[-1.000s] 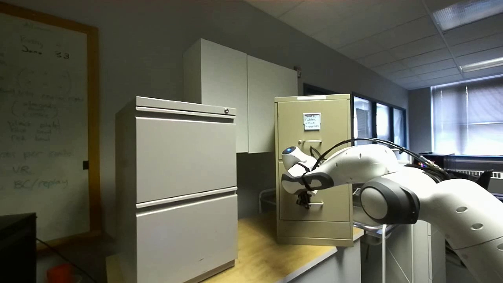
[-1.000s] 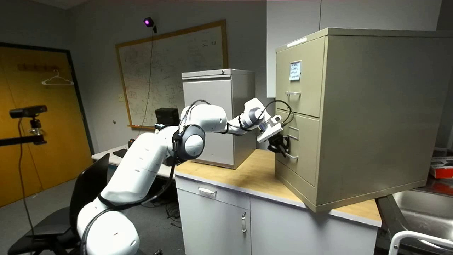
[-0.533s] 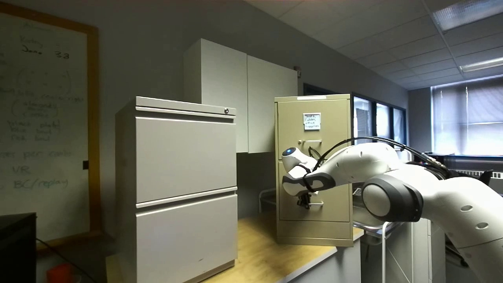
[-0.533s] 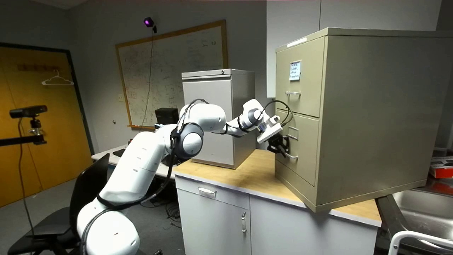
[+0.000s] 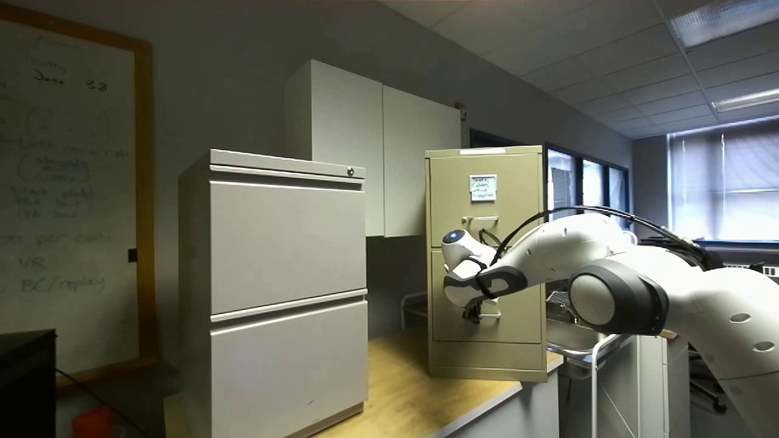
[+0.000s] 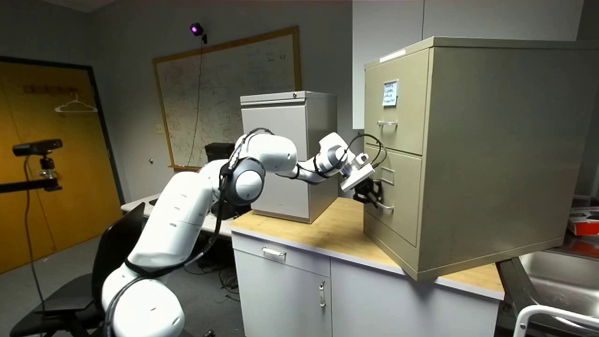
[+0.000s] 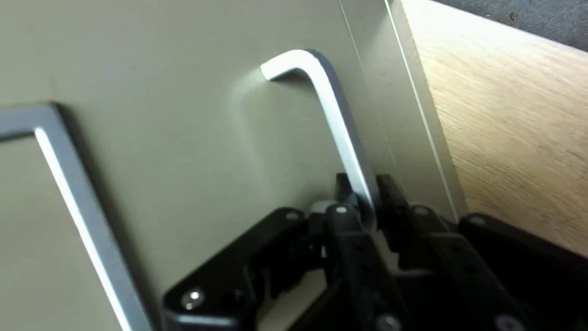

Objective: Open the bottom drawer of the beige file cabinet

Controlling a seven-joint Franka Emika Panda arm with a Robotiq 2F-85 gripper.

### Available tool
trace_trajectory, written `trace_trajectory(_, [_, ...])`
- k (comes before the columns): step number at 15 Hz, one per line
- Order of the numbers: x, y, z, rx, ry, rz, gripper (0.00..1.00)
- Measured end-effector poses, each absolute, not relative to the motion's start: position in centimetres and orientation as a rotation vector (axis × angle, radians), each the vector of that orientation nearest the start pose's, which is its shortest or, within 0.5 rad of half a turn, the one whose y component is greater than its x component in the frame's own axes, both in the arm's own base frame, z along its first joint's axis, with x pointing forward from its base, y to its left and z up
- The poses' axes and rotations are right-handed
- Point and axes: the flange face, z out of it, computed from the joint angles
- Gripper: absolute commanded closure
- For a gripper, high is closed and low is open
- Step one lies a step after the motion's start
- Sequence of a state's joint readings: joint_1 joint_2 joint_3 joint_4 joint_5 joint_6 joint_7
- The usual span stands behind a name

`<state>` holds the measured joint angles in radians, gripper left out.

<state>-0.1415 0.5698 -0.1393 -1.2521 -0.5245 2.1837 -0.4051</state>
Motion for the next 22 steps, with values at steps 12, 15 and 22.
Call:
trace_trajectory(12, [69.3, -21.0, 47.2, 2.361, 0.695, 0.410, 0.95])
trace_trajectory(15, [68.8, -20.3, 47.1, 2.394, 0.544, 0.460, 0.95])
trace_trajectory(22, [66.8, -16.7, 47.0, 2.428, 0.320, 0.443, 0.95])
